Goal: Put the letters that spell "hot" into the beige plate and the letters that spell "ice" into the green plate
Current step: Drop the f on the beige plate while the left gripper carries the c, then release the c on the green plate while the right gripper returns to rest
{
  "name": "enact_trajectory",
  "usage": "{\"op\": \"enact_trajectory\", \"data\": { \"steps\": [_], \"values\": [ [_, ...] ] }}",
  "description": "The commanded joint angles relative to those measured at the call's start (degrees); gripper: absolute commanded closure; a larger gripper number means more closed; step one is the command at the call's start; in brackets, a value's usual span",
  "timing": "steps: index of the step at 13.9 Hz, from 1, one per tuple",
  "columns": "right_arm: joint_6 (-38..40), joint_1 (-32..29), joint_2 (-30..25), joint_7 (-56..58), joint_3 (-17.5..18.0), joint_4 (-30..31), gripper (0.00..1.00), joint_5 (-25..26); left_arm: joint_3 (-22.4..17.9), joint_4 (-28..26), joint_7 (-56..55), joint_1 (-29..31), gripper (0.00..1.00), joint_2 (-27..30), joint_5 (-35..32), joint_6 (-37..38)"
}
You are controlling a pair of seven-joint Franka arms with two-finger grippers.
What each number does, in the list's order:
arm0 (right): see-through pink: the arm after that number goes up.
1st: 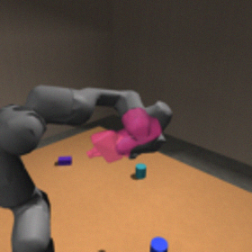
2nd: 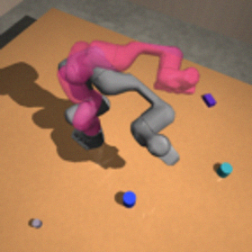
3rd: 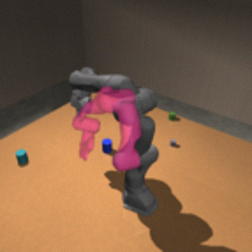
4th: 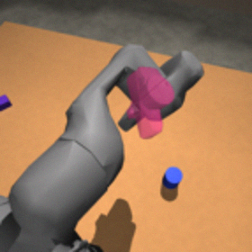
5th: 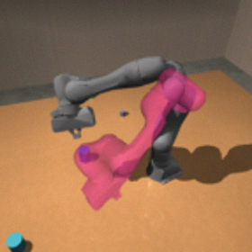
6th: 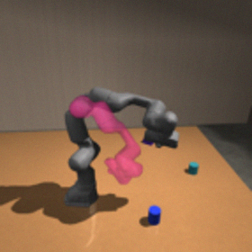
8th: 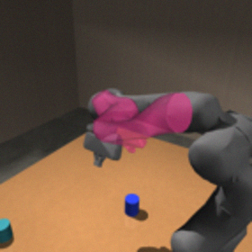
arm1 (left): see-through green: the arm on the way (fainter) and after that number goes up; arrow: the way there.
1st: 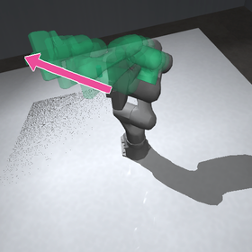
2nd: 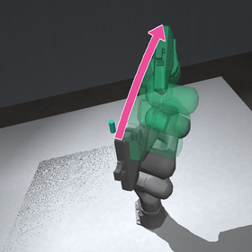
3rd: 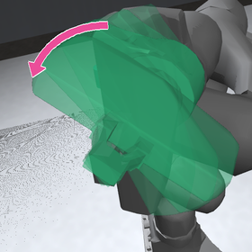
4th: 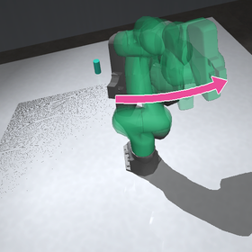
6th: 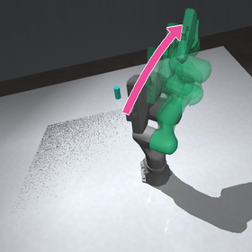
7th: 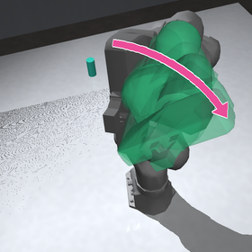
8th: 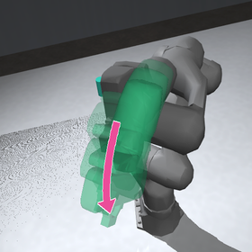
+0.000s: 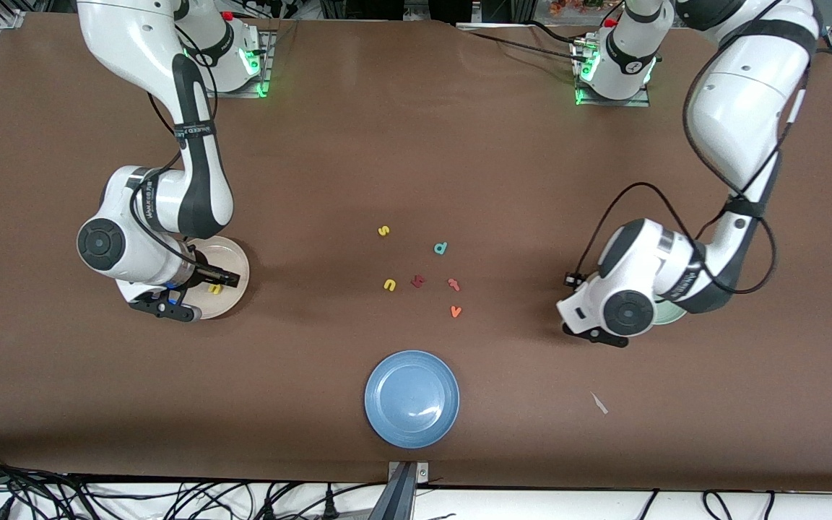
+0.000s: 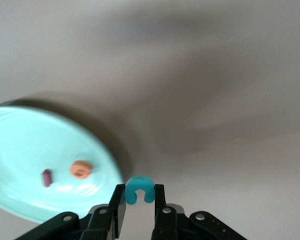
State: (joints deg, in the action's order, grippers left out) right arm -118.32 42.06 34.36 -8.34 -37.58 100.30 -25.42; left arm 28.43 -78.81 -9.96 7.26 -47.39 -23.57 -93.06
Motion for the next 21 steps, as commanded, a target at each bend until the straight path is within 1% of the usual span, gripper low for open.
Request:
{"op": "enact_trajectory", "data": {
  "steps": [1, 2, 4, 8, 9, 10, 11, 12, 13, 14, 15, 16, 17, 18, 19, 20, 21],
  "values": [
    [3.00, -0.14, -0.79, -2.28, 0.05, -2.38, 0.00, -0.95, 0.13, -8.01, 5.37, 2.93, 1.00, 6.25, 0.01, -0.36],
    [4.06, -0.49, -0.78, -4.64, 0.05, -3.61, 0.00, -0.95, 0.13, -9.33, 7.21, 4.24, 1.00, 6.87, 0.01, -1.24],
    [5.91, -0.58, -0.61, -8.26, 0.05, -5.55, 0.00, -0.95, 0.22, -13.89, 12.40, 7.84, 1.00, 8.27, 0.01, -5.96],
    [7.31, -0.40, -0.34, -8.10, 0.23, -6.17, 0.00, -0.68, 0.05, -23.74, 15.93, 11.28, 1.00, 11.35, -0.25, -15.03],
    [7.58, -0.49, -0.17, -8.01, 0.32, -6.69, 0.00, -0.33, 0.13, -25.32, 16.37, 12.16, 1.00, 11.45, -1.21, -16.87],
    [7.50, -1.71, -0.52, -8.01, 1.28, -6.87, 0.00, 0.54, 0.13, -27.08, 16.72, 13.04, 0.99, 11.36, -2.70, -19.41],
    [7.49, -7.20, -2.00, -8.09, 6.24, -7.48, 0.00, 2.11, 0.13, -28.93, 16.81, 13.74, 0.99, 11.36, -3.50, -22.92],
    [7.41, -13.70, -3.75, -8.18, 14.73, -7.84, 0.00, 5.61, 0.13, -29.64, 16.90, 14.71, 0.99, 11.36, -3.50, -24.26],
    [7.49, -18.72, -5.25, -7.92, 20.13, -7.84, 0.00, 11.65, 0.13, -29.65, 16.90, 14.72, 0.99, 11.45, -3.50, -24.19],
    [7.58, -22.08, -6.14, -7.66, 23.57, -7.84, 0.00, 16.84, 0.13, -29.73, 17.07, 14.80, 1.00, 11.79, -3.50, -24.01],
    [8.10, -25.24, -7.71, -7.39, 26.48, -7.75, 0.00, 19.33, 0.13, -29.74, 18.03, 14.89, 0.99, 11.80, -3.50, -24.01],
    [8.46, -27.80, -9.21, -7.39, 28.86, -7.58, 0.00, 20.05, 0.13, -29.74, 18.91, 15.06, 0.99, 11.80, -3.50, -24.10],
    [10.11, -30.00, -11.31, -7.39, 30.45, -7.40, 0.00, 20.23, 0.13, -29.74, 19.18, 15.41, 0.99, 11.80, -3.50, -24.10],
    [11.26, -31.07, -13.24, -7.39, 30.99, -7.40, 0.00, 20.32, 0.13, -29.82, 19.27, 15.51, 0.98, 11.80, -3.50, -24.01],
    [12.23, -31.77, -15.18, -7.39, 31.08, -7.40, 0.00, 20.41, 0.13, -29.74, 19.27, 15.51, 0.91, 11.80, -3.50, -24.10],
    [14.07, -32.13, -17.37, -7.39, 31.08, -7.40, 0.00, 20.93, 0.13, -29.74, 19.19, 15.51, 0.54, 11.80, -3.50, -24.01],
    [16.87, -32.57, -19.48, -7.48, 31.25, -7.40, 0.00, 22.85, 0.22, -29.74, 19.27, 15.68, 0.01, 11.80, -3.42, -24.01]
  ]
}}
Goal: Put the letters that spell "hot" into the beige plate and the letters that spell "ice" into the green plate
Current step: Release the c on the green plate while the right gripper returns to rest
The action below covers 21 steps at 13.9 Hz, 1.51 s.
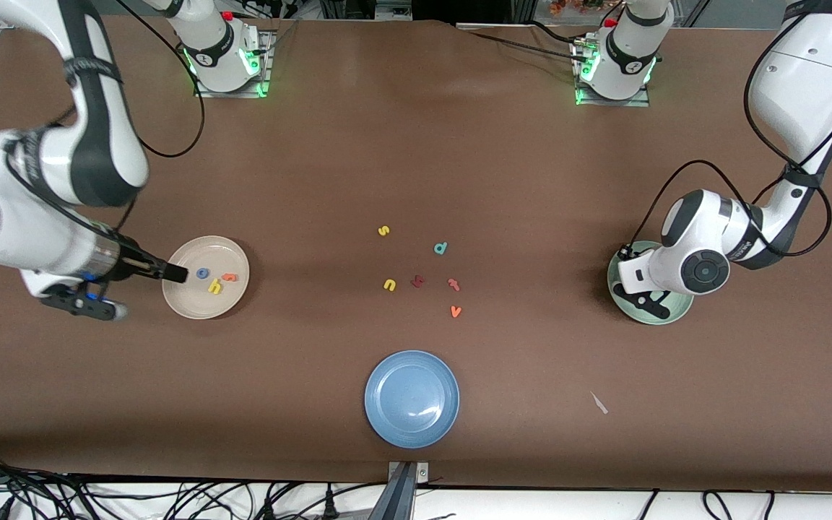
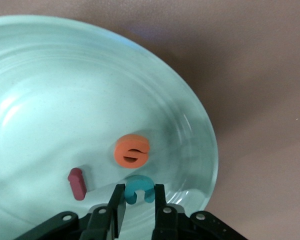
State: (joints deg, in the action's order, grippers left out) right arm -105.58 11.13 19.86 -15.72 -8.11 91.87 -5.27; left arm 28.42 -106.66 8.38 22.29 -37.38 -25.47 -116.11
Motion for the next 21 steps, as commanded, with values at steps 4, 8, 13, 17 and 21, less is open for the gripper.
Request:
{"op": "enact_trajectory", "data": {
  "steps": [4, 8, 13, 17, 21],
  "values": [
    [12.12, -4.45, -12.81, 0.07, 5.74, 1.12, 0.00, 7.20, 2.42, -0.65, 0.06, 0.91, 0.00, 3.62, 0.32, 1.14],
    [13.73, -4.89, -18.00, -0.11, 5.74, 1.47, 0.00, 6.24, 6.81, 6.79, -0.29, 0.30, 0.00, 5.56, 5.95, 10.96],
    [13.47, -5.15, -21.97, -0.19, 5.56, 3.92, 0.00, 6.15, 12.18, 19.62, -6.78, -2.85, 0.00, 5.56, 5.87, 20.81],
    [14.26, -6.04, -21.36, -0.28, 5.13, 3.93, 0.00, 3.26, 12.45, 27.64, -6.89, -4.09, 0.00, 6.17, 5.78, 25.14],
    [15.31, -6.03, -20.48, -1.16, 5.12, 3.75, 0.00, 3.07, 13.14, 28.09, -6.54, -3.40, 0.00, 9.34, 6.13, 25.14]
  ]
}}
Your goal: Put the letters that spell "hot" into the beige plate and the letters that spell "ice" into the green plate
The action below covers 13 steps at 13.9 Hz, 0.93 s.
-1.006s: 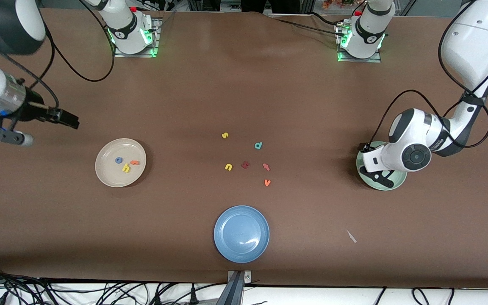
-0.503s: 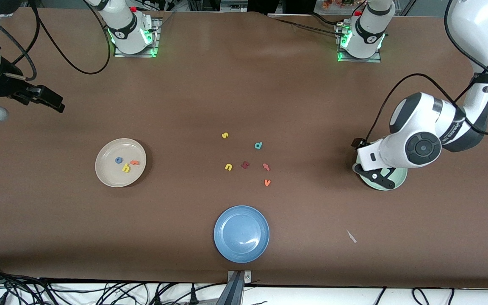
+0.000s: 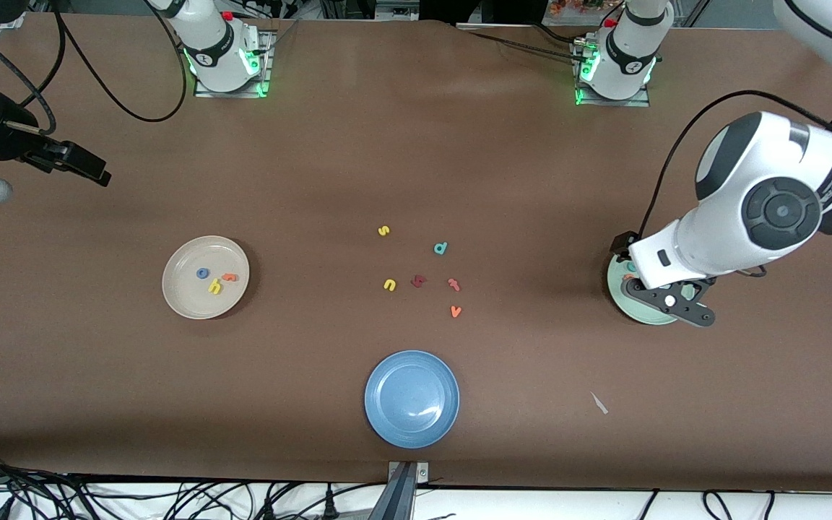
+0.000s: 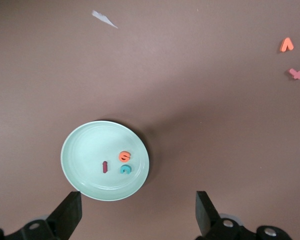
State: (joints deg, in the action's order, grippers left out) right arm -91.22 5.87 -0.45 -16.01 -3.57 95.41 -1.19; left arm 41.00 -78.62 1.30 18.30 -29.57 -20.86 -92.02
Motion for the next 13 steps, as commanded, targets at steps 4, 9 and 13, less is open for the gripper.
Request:
{"op": "enact_trajectory", "data": {
  "steps": [4, 9, 13],
  "values": [
    [1.04, -0.68, 0.01, 0.19, 0.58, 0.21, 0.00, -0.92, -7.38, -0.83, 0.45, -5.70, 0.00, 9.95, 5.81, 0.96],
    [3.05, -1.12, 2.11, 2.47, -0.74, -2.76, 0.00, -1.01, -29.99, -6.43, -0.16, -20.30, 0.00, 18.73, 20.68, 0.79],
    [3.94, -1.30, 3.53, 8.60, -1.17, -4.53, 0.00, -0.31, -33.70, -12.41, -0.16, -21.64, 0.00, 26.29, 20.51, -0.43]
  ]
}}
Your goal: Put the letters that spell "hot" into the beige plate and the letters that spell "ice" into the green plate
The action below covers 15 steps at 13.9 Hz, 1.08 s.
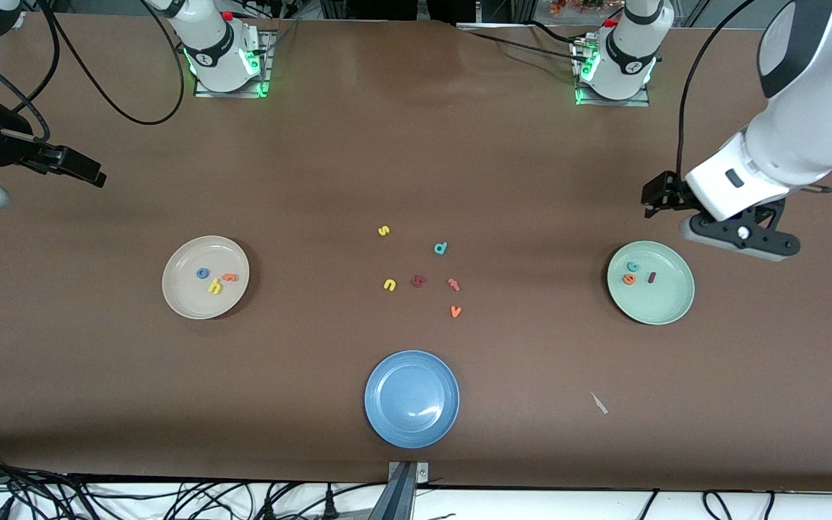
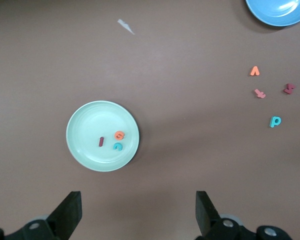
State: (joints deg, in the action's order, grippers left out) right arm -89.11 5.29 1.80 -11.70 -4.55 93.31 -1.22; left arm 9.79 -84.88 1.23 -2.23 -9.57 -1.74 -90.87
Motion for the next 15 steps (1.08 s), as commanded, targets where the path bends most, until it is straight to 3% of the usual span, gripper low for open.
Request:
{"op": "enact_trajectory", "data": {
  "steps": [1, 5, 10, 15],
  "values": [
    [1.92, -0.89, 1.28, 6.92, -0.89, -2.26, 0.00, -0.19, -3.45, -9.05, 0.00, -1.46, 0.00, 7.62, 1.48, -3.07],
    [2.37, -0.89, 1.28, 8.97, -0.99, -2.43, 0.00, -0.10, -5.13, -15.14, 0.00, -0.85, 0.00, 10.01, 1.66, -6.78],
    [2.19, -0.37, 1.71, 9.15, -0.72, -2.69, 0.00, -0.01, -4.78, -14.18, 0.44, 2.49, 0.00, 10.01, 2.97, -6.52],
    [3.51, -0.54, 3.38, 9.32, -0.81, -6.04, 0.00, 0.16, -4.52, -12.68, -0.26, 2.15, 0.00, 9.04, 2.97, -6.17]
  ]
}}
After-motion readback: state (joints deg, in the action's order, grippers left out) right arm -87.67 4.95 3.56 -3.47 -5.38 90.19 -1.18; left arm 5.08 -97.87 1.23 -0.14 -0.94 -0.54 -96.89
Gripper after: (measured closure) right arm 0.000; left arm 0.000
